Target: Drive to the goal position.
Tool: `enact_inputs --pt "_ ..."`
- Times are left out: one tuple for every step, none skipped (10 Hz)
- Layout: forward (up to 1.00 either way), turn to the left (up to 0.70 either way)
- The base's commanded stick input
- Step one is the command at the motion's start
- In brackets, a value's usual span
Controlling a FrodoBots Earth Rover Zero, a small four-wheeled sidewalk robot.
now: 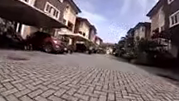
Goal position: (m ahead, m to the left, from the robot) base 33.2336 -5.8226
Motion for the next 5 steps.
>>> enact_inputs --pt "0.69 0.03" --pt "0.69 0.03" --pt "0.69 0.03" --pt "0.69 0.03" --pt "0.69 0.03"
